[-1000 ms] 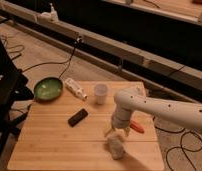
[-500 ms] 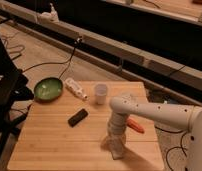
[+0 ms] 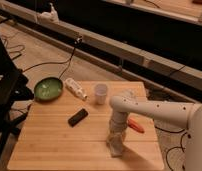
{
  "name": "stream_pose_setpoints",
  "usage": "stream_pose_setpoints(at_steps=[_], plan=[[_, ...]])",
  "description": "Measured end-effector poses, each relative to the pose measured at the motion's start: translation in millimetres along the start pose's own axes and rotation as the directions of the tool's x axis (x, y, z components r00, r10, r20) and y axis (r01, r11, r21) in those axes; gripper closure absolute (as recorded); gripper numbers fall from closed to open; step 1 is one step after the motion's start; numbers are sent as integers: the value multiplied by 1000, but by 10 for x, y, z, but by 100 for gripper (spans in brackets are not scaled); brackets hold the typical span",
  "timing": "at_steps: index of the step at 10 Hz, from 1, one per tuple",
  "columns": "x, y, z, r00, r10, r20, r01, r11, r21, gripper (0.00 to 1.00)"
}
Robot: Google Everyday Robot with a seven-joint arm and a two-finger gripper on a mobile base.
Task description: Place the white sponge in the ceramic bowl
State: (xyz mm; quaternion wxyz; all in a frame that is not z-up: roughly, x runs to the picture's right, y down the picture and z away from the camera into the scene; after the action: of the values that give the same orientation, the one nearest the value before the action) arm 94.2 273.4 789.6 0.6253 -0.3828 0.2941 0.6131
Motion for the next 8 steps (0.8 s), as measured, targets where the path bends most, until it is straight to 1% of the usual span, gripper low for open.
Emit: stream_pose_setpoints(at_steps=[1, 2, 3, 4, 5, 6, 7, 8], plan=[[-13, 4, -79, 1000, 9, 14, -9, 1000, -11, 97], [-38, 18, -160, 999, 13, 31, -12, 1000, -26, 98], [-130, 72, -383, 997, 7, 80, -2, 998, -57, 98], [-235, 138, -595, 992, -4, 129, 14, 997, -82, 98], [-376, 210, -875, 981, -12, 193, 33, 994, -108, 98], [-555, 279, -1209, 964, -15, 267, 52, 990, -132, 98], [-709, 367, -1487, 946, -17, 324, 70, 986, -151, 98], [-893, 507, -1800, 921, -17, 389, 95, 979, -183, 98]])
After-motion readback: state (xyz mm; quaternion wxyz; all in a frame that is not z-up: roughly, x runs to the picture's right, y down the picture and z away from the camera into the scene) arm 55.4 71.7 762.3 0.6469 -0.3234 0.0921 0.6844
